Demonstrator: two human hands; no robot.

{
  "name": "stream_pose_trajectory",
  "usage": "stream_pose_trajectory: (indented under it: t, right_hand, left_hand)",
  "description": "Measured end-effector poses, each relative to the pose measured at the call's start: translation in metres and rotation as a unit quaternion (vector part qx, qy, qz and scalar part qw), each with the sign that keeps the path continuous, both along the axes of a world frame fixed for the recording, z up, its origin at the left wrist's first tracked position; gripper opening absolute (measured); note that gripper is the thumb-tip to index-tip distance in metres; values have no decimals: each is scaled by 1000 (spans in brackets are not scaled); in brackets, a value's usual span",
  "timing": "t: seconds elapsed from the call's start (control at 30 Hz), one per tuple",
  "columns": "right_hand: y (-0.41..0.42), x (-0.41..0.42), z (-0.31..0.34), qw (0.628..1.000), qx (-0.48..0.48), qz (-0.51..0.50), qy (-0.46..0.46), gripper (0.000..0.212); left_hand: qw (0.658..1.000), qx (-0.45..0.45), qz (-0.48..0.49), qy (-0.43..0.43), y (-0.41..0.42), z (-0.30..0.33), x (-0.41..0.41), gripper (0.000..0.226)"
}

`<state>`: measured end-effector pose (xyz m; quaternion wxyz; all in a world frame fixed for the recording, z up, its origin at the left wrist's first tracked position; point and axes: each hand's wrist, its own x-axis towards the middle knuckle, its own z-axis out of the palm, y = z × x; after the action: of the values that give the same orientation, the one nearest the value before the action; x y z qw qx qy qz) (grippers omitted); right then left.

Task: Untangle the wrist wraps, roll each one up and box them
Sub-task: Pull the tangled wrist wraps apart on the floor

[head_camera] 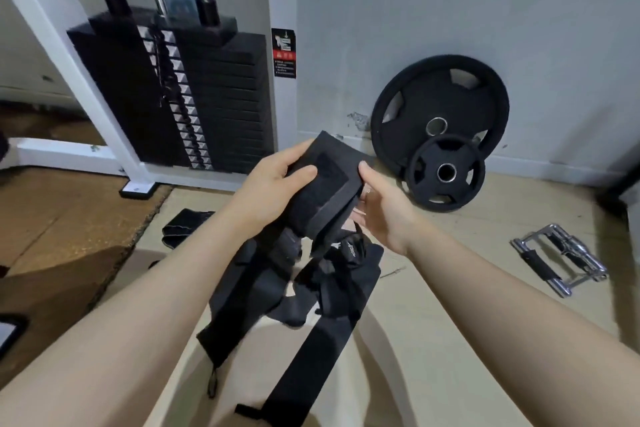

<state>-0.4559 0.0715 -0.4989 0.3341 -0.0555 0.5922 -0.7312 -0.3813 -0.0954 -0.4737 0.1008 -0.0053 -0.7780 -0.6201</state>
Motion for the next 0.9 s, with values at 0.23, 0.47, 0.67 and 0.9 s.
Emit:
stream_pose_trajectory:
  t: [0.23,0.47,0.67,0.9]
  right_hand:
    - [-12,12,-18,998,-58,10,-30,32]
    - [6,4,-47,970,-118,-164,-132,24]
    - [29,-4,-64,939,-125,-256,-190,22]
    - [38,-1,-97,887,-119,-348,-280,28]
  left_hand:
    - [992,50,-3,-119,4,-30,32,28]
    - [944,-59,-84,-312,13,-88,47,16]
    - [938,-41,-67,-339,31,-122,43,21]
    - [906,-94,50,-410,32,-176,44,26]
